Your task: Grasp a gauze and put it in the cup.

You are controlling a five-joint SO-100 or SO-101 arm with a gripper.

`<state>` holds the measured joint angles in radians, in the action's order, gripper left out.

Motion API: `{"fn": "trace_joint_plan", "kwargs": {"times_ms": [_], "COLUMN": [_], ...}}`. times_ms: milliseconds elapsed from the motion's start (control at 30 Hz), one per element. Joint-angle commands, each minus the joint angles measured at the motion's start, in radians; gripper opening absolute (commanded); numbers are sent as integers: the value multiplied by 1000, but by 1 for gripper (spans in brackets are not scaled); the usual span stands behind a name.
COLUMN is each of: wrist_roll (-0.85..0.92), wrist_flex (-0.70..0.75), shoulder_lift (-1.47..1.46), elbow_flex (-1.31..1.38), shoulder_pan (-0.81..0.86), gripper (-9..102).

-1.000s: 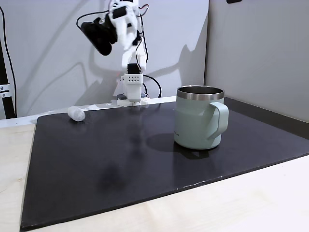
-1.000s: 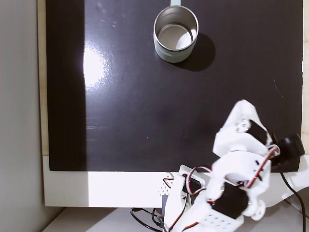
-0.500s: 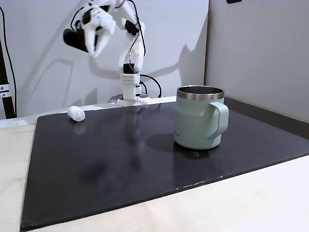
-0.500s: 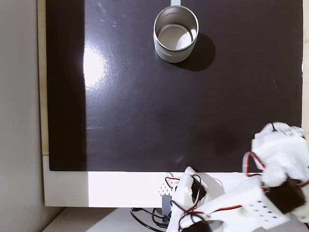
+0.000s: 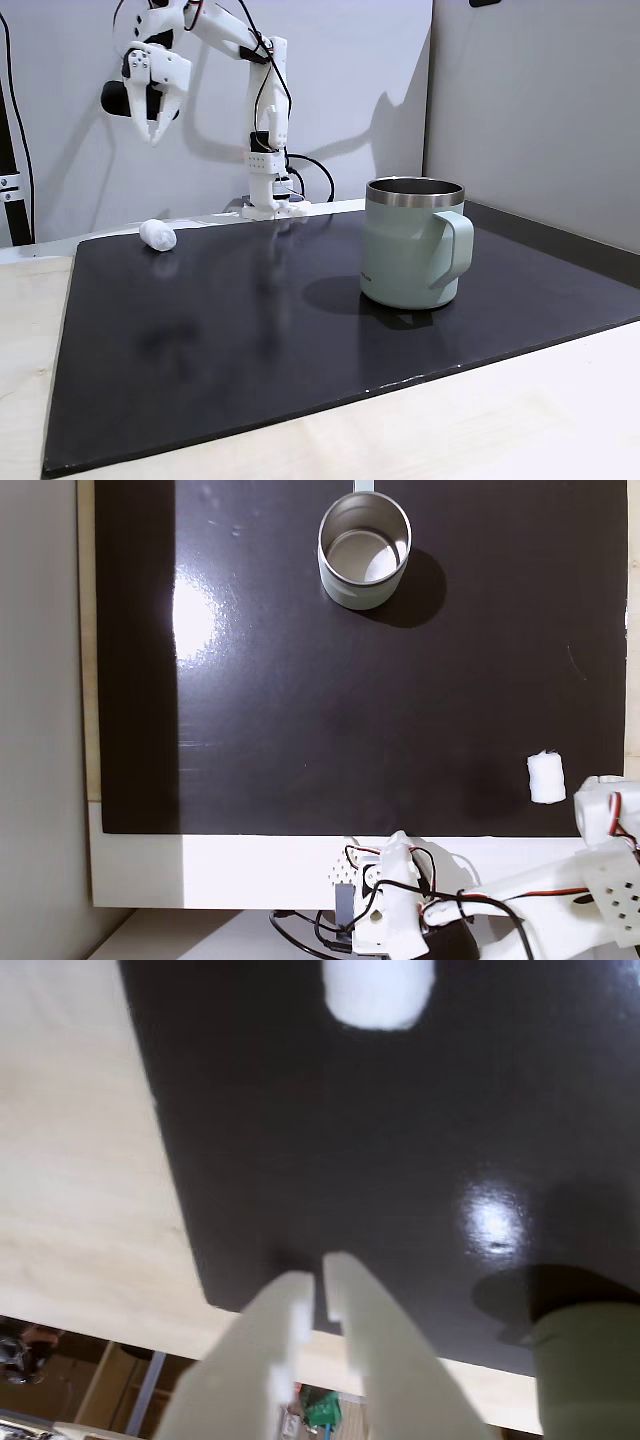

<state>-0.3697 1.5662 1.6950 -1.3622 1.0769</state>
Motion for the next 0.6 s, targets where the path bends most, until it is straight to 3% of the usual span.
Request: {"fn": "trace_joint_plan", "kwargs": {"times_ms": [0, 100, 333, 567], "wrist_roll": [12, 25, 52, 92], "wrist_flex": [6, 18, 26, -11], "shoulder_lift": [-32, -60, -81, -106], "elbow_flex": [71, 74, 8, -84], "shoulder_pan": [20, 25, 35, 11], "gripper": [0, 5, 34, 43]}}
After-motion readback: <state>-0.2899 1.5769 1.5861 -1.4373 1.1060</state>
